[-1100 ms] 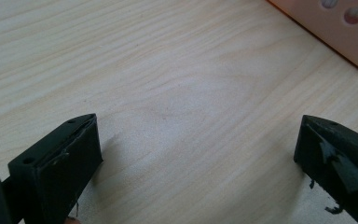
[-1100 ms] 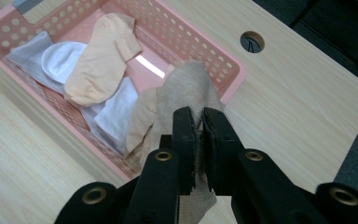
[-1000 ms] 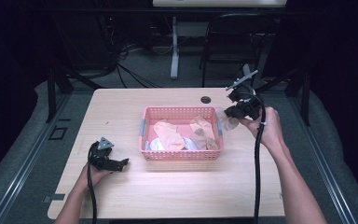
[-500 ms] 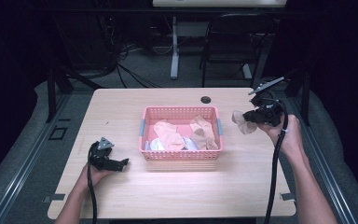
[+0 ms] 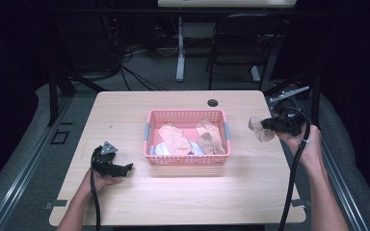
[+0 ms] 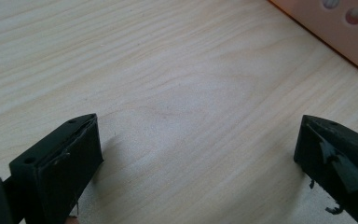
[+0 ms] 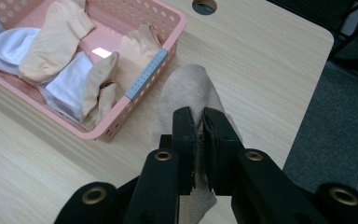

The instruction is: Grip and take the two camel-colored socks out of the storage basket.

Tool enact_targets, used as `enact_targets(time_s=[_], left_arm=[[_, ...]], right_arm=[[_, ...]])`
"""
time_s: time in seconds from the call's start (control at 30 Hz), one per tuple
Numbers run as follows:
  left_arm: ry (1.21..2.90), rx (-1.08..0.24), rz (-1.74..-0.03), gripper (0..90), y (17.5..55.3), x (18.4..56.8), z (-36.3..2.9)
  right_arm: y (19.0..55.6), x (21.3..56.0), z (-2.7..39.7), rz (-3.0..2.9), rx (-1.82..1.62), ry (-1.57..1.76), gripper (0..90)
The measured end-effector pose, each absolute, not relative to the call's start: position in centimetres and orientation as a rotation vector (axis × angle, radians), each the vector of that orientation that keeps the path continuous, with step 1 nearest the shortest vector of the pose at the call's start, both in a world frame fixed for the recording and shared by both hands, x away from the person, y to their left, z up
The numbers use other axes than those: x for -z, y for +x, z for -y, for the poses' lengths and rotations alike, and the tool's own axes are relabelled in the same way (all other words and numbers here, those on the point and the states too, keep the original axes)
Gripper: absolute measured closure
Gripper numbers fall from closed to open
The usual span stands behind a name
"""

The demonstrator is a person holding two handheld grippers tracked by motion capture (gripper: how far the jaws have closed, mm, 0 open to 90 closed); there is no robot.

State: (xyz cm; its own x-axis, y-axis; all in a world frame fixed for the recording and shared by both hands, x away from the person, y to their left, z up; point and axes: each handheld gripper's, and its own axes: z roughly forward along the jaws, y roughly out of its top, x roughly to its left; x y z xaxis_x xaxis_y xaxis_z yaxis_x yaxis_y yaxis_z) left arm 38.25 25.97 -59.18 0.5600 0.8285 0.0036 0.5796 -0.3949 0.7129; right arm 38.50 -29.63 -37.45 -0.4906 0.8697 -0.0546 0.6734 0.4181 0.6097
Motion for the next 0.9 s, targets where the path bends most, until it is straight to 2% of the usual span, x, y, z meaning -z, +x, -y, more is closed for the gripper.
enact_targets(time_s=[0.9], left_arm=[[2.122, -0.476, -1.124, 0.4, 38.3, 59.2, -26.0]], right_arm=[[39.6, 40.0, 32.2, -2.31, -0.701, 1.422, 83.4]])
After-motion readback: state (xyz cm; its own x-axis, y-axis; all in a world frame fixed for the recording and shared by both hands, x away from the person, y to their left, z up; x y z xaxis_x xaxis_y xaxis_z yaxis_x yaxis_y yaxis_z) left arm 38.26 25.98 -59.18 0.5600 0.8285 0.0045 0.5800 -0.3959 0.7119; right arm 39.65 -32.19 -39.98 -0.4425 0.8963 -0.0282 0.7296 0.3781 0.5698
